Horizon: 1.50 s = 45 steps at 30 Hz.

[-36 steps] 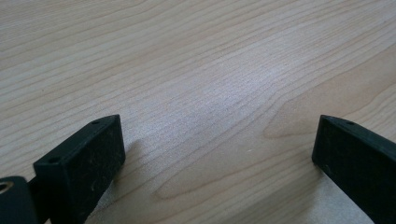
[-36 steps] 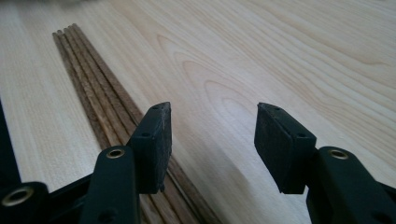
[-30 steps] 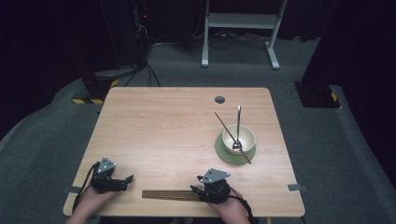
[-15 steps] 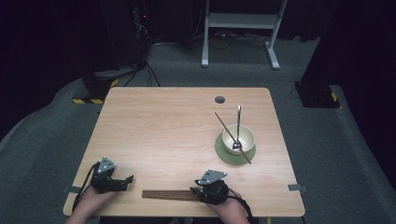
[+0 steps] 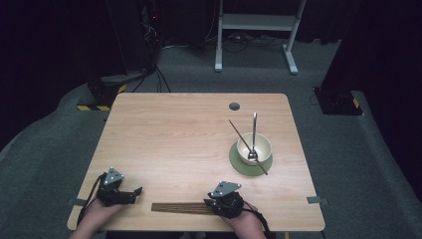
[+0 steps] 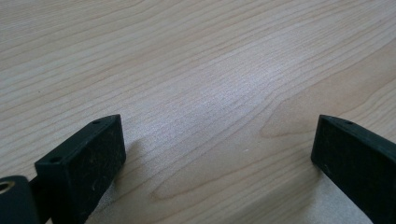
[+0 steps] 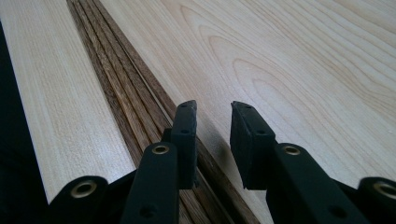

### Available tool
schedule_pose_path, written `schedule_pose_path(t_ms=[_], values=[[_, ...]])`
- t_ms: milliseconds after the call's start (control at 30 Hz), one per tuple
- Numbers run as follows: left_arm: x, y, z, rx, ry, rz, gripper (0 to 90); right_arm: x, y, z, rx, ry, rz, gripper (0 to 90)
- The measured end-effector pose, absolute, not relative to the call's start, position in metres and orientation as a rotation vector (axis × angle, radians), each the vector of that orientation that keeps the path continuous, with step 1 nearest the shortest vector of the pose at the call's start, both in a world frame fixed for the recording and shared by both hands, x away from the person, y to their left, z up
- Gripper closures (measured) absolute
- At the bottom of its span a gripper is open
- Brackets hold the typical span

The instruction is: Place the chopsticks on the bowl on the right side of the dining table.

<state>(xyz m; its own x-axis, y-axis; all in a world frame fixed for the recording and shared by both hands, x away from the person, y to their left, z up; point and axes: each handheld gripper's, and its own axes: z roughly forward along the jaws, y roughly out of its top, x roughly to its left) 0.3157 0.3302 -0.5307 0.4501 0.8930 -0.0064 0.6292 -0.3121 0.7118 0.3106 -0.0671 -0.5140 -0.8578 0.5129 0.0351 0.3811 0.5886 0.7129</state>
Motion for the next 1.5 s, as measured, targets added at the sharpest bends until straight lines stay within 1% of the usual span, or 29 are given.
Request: schedule_pose_path(t_ms=[300,633,1033,1133,1333,1500], values=[[0.316,0.33,-0.531,2.054,1.266,0.522,3.0,0.313,-0.072,-0.512,0.786,2.621,1.138,71.7],[0.316,0.33,-0.531,2.056,1.264,0.522,3.1,0.308,-0.063,-0.513,0.729,2.669,1.128,73.0],[0.316,0.33,-0.531,2.055,1.264,0.521,3.0,0.313,-0.069,-0.514,0.797,2.634,1.105,73.7],[0.316,0.33,-0.531,2.057,1.264,0.52,3.0,0.317,-0.074,-0.515,0.835,2.619,1.09,72.7],[0.316,0.33,-0.531,2.056,1.266,0.519,3.0,0.314,-0.073,-0.513,0.814,2.614,1.082,72.1],[0.316,0.33,-0.531,2.055,1.262,0.522,3.2,0.32,-0.076,-0.517,0.844,2.61,1.064,72.7]])
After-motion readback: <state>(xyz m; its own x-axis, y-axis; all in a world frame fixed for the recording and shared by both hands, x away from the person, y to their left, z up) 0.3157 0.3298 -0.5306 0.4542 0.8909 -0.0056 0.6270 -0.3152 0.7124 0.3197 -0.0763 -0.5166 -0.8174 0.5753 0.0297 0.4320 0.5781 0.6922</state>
